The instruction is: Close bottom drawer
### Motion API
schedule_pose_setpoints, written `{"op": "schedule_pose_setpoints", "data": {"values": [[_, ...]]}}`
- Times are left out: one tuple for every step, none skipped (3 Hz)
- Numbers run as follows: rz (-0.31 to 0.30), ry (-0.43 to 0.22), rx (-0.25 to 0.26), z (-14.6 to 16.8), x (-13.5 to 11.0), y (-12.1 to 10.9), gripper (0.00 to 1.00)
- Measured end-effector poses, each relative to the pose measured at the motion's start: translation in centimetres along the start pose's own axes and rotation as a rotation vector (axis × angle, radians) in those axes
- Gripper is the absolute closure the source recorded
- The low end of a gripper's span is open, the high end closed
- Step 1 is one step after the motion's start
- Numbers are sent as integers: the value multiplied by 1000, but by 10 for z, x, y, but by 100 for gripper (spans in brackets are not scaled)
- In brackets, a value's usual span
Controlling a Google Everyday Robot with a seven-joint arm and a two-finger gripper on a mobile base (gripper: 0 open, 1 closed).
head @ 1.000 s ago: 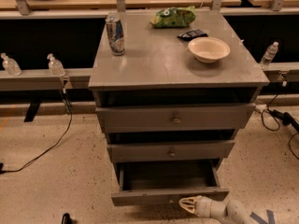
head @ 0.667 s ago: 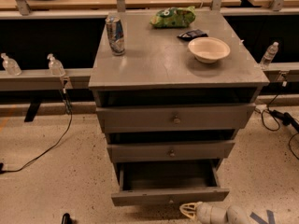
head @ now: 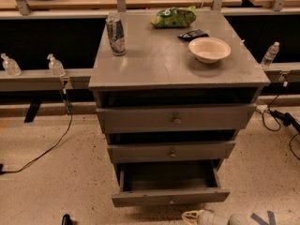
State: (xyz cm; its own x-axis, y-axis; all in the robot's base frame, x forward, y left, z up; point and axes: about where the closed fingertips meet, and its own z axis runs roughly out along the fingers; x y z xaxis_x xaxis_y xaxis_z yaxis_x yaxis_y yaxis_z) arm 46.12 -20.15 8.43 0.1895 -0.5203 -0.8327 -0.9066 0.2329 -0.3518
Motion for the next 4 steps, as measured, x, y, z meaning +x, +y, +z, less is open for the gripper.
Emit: {"op": "schedule_pose_setpoints", "data": {"values": [[16,12,34,-4,-10,-15,100],[51,23,70,-5,-26,-52,100],[67,49,70,0,-37,-88,100],[67,50,70,-1,-38,-89,100]]}}
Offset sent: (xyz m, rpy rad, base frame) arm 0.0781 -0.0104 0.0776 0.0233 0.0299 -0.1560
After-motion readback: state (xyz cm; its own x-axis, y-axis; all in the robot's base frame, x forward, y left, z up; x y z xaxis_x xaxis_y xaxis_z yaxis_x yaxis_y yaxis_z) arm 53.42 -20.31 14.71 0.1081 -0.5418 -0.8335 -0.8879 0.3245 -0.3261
